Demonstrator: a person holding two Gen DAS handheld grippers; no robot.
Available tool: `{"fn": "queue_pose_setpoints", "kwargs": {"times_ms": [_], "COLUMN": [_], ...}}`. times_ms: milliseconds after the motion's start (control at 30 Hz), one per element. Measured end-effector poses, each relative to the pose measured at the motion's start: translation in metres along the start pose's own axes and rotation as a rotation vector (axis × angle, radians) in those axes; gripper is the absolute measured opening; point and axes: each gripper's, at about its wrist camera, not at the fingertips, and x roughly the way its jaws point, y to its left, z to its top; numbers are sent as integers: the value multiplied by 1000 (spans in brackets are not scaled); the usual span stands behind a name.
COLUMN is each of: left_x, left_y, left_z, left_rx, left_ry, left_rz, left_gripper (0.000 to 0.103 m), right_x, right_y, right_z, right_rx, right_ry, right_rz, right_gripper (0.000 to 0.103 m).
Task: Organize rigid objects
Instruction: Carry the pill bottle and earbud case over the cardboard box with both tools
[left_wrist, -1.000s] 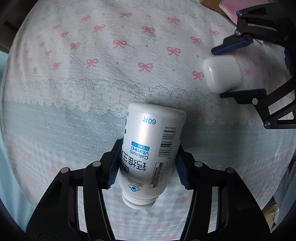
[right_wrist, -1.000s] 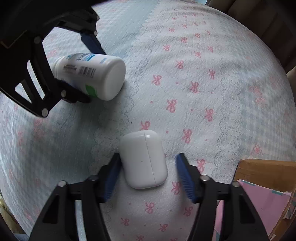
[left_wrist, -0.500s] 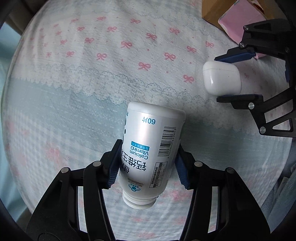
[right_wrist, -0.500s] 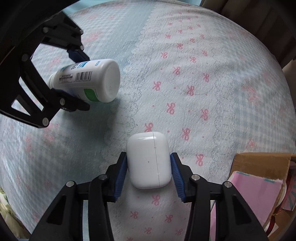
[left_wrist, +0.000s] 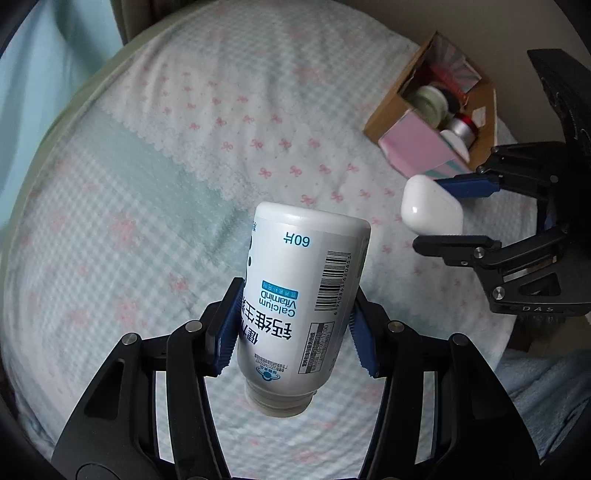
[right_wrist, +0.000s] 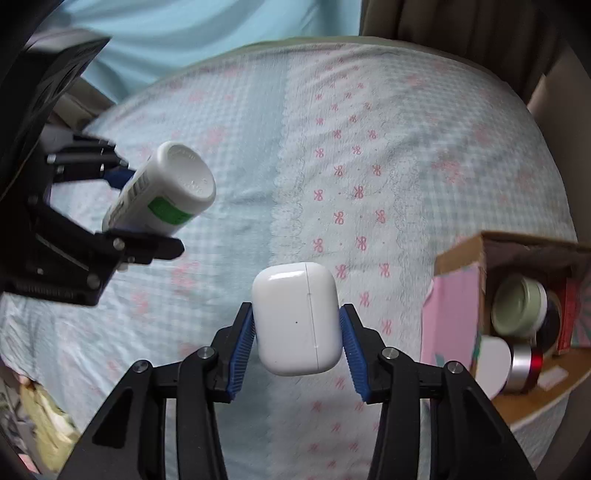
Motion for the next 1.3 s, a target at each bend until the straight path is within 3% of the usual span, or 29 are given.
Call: {"fn": "queue_pose_setpoints", "kwargs": {"times_ms": [367,633,933,1300], "left_x": [-88,-111,-72,7], "left_y": [-95,-160,-207,-217], "left_z": [17,61,125,193], "left_rx": [-50,-87,-260,-295], "left_ry": [-174,-248,-235,-135], "left_rz": [-11,23,35,80], "left_gripper": [49,49,49,49], "right_x": [-122,-175,-195,-154], "right_y": [-6,-63,-174,-279], "right_z": [-30,-49,-46,-24], "right_rx": [31,22,-67,-113], "right_ry": [-84,-144,-129,-47], "right_rz": [14,35,45,17], "right_gripper": [42,42,42,42]}}
